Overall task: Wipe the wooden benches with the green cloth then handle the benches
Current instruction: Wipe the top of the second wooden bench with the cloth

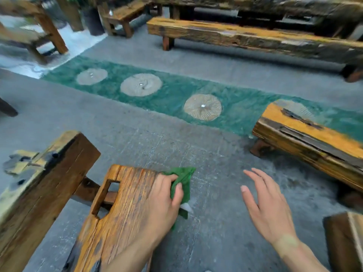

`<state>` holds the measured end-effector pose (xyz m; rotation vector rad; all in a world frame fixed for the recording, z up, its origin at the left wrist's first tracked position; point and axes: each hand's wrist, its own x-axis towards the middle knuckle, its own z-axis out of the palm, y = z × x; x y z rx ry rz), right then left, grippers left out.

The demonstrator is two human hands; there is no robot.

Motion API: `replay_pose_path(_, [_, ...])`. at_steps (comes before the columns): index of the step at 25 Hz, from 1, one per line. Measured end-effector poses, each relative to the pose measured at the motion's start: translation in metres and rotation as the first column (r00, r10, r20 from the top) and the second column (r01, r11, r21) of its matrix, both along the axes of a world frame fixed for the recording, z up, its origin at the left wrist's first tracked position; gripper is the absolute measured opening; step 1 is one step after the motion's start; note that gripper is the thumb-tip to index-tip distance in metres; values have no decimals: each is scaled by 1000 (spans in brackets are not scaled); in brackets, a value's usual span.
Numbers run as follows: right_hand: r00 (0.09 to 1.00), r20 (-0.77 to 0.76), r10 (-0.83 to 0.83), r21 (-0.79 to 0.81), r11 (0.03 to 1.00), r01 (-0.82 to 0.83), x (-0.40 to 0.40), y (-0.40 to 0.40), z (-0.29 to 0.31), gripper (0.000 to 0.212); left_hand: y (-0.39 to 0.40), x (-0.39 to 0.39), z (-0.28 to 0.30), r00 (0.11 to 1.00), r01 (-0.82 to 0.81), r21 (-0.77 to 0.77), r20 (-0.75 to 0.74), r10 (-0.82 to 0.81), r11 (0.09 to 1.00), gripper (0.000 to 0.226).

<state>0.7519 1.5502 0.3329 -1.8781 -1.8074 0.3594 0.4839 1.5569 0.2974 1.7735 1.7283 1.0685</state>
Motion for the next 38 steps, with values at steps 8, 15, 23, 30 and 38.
replay_pose_path(8, [975,-46,-215,108,970,219,118,-12,101,48,65,101,104,998,55,204,14,-59,977,40])
replay_pose_path(15, [964,-30,-263,31,964,264,164,41,100,60,123,130,105,995,85,186,28,-92,979,44])
replay_pose_path(23, [939,-23,-344,3,939,344,186,204,83,43,300,168,92,991,132,92,4,-133,987,15])
replay_pose_path(30, [867,-29,-497,10,867,497,221,346,85,42,482,228,111,944,325,123,11,-329,938,40])
replay_pose_path(38, [737,-96,-669,-49,743,668,309,432,51,44,621,362,91,853,521,40,-65,-518,853,31])
